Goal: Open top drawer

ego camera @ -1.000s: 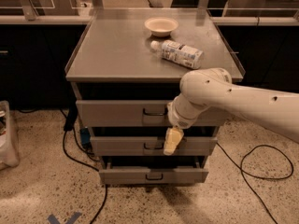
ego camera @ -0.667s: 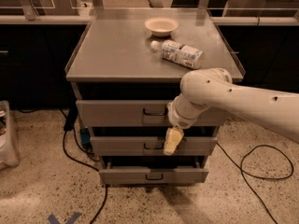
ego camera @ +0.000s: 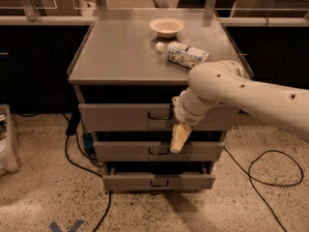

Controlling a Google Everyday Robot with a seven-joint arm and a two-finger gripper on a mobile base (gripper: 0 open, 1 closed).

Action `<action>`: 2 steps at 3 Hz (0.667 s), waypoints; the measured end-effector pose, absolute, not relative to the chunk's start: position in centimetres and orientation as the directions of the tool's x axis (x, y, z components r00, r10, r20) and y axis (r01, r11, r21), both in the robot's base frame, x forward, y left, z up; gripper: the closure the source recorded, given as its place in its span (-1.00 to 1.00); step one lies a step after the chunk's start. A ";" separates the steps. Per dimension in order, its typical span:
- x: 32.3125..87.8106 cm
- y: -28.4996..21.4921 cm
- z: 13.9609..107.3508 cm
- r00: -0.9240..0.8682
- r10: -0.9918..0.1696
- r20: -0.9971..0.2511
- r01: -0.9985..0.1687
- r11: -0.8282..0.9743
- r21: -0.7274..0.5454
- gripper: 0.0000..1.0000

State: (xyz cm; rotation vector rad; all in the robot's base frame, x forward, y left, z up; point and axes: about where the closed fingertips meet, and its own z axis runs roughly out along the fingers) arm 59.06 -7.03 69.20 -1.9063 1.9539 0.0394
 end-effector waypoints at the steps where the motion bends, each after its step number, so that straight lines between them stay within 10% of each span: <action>1: 59.9 -6.0 68.7 0.061 -0.961 -0.271 -0.956 0.022 -0.293 -1.00; 2: 60.7 -4.9 66.4 0.074 -0.967 -0.246 -0.967 -0.009 -0.256 -1.00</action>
Offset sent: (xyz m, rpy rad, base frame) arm 0.0272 0.0340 -0.0591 -0.1014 0.0676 0.0920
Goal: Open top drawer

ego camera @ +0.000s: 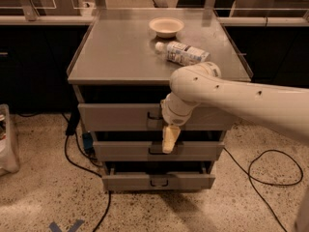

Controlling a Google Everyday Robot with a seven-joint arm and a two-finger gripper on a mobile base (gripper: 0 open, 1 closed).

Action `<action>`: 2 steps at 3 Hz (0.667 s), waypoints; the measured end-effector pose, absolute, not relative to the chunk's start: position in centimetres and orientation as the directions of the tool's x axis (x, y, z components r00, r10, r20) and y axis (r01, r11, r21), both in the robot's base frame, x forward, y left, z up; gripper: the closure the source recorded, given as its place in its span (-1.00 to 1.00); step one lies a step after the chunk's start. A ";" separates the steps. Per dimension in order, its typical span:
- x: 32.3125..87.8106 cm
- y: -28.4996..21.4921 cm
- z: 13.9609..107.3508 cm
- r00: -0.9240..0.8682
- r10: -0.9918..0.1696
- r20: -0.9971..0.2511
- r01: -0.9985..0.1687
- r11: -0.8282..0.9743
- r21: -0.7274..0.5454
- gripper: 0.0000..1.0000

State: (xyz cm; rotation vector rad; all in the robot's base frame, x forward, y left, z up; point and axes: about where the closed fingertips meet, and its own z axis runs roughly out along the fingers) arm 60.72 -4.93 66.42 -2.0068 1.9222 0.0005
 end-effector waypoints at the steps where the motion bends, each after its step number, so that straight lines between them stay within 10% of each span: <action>1: 61.5 -3.8 63.7 0.069 -0.970 -0.233 -0.984 -0.028 -0.175 -1.00; 2: 61.5 -3.8 64.1 0.068 -0.970 -0.232 -0.985 -0.028 -0.169 -1.00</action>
Offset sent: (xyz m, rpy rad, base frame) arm -0.0159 0.0004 -0.0601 -0.0936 0.5918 0.0685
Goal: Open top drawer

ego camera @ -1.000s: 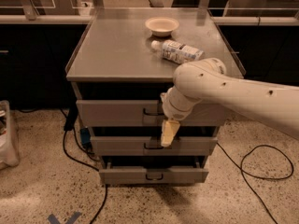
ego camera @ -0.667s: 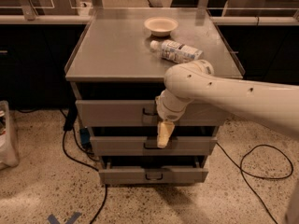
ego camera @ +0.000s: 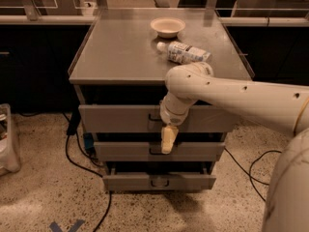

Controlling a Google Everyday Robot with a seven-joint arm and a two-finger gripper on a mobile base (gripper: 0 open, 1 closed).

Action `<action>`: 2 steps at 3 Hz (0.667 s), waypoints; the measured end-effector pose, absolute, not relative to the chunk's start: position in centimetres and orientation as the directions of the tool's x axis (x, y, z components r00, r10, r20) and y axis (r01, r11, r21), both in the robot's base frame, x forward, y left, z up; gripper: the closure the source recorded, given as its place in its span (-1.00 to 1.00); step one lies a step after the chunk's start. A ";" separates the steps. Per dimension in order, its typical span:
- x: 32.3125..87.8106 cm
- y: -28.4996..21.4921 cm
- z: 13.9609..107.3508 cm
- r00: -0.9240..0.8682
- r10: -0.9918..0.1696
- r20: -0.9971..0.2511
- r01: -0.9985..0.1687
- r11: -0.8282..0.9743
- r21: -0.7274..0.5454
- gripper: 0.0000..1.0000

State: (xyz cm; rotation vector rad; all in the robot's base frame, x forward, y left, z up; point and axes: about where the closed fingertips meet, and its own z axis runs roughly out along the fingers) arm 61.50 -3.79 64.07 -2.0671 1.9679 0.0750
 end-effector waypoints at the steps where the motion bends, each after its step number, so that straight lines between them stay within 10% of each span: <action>1: 61.3 -3.9 63.9 0.062 -0.971 -0.231 -0.992 -0.033 -0.126 -1.00; 2: 61.3 -3.9 64.2 0.062 -0.971 -0.231 -0.992 -0.033 -0.126 -1.00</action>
Offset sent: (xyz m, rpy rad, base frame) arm -0.0386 -0.0133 0.0177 -0.0020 0.5687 0.0856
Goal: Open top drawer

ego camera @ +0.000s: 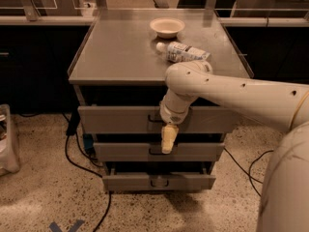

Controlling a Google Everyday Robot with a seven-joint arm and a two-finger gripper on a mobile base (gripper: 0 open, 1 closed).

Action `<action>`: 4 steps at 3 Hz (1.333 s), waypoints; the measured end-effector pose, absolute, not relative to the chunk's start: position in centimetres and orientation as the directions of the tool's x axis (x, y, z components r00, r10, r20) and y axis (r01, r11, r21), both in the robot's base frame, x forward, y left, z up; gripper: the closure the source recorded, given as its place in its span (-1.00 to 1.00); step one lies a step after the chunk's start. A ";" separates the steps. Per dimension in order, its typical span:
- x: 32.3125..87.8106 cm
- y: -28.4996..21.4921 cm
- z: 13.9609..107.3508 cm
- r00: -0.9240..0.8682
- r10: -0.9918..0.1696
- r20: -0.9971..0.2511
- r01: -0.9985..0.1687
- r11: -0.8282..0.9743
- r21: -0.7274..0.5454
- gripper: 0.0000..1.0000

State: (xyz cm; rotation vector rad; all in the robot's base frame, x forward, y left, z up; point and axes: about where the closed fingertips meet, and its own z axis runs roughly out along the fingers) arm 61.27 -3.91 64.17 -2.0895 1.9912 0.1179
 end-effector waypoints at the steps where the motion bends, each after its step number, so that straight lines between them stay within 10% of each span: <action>1: 60.5 -4.2 64.3 0.048 -0.961 -0.274 -0.998 -0.033 -0.058 -1.00; 4: 58.1 -5.0 64.6 0.010 -0.947 -0.320 -0.998 -0.031 0.060 -1.00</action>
Offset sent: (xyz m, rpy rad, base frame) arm -0.0788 -0.0354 0.0518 0.3602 0.6644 0.0196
